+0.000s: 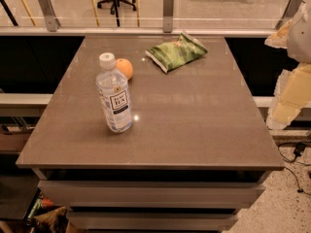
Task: Move green jalapeno chip bag near blue plastic bottle
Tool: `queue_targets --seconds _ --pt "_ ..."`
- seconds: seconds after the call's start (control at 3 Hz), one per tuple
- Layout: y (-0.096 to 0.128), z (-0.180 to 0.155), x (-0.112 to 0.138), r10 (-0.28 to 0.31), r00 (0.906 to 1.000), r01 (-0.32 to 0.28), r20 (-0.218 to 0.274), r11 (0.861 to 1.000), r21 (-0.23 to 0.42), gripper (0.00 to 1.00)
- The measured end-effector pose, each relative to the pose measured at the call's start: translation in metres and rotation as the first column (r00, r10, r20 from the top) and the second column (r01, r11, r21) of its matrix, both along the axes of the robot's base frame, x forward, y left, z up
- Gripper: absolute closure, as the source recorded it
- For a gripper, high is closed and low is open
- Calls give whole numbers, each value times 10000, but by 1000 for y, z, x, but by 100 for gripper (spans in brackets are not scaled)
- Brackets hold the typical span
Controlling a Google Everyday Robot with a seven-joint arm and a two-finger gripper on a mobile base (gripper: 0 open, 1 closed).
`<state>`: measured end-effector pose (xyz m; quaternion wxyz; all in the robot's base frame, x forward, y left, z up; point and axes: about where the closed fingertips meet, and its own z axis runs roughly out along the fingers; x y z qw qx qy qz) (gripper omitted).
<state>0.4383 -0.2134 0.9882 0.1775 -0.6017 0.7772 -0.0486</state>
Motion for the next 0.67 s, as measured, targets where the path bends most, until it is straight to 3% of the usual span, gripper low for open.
queue_targets --seconds 0.33,0.67 --pt "2 2 5 68 10000 -68 63 10000 -50 0" --pt "7 4 17 202 9989 -197 424 9997 -123 0"
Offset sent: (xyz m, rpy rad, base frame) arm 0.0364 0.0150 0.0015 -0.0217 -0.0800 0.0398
